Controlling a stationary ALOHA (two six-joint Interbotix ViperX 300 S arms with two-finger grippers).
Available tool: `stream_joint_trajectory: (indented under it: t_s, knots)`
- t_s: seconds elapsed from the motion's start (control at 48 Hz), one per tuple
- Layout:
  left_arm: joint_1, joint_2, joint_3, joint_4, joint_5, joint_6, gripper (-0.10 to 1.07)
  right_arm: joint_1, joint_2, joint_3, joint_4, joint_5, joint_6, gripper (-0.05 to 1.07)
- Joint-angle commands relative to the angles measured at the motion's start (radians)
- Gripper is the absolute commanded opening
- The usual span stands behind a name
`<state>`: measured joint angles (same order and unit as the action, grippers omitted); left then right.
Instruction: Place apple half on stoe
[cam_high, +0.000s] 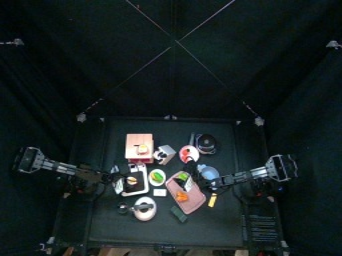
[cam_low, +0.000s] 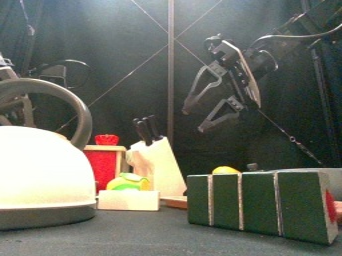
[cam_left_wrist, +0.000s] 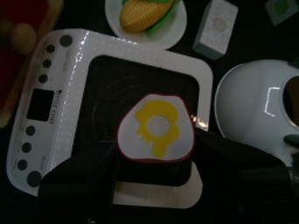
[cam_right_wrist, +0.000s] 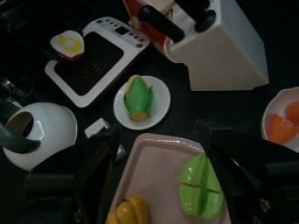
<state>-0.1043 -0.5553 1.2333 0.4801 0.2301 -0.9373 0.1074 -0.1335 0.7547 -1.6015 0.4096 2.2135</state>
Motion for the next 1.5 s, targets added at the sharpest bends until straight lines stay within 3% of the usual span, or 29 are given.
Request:
stream_joint_trajectory:
  t_s: [0.0,0.375,0.667,1.479]
  knots:
    - [-0.003,0.028,-0.021,0.002,-0.006,-0.002,0.87,-0.003,-0.014,-0.014,-0.003,0.003,0.000,0.99]
    - [-0.002,0.041,-0.029,0.003,-0.005,-0.003,0.89,-0.003,-0.014,-0.012,-0.003,0.003,0.000,0.99]
    - [-0.002,0.041,-0.026,0.002,-0.002,-0.002,1.00,-0.005,-0.014,-0.012,-0.003,0.003,0.000,0.99]
    - [0.012,-0.037,-0.066,0.049,-0.003,0.002,1.00,-0.005,-0.012,-0.012,-0.003,0.003,0.000,0.99]
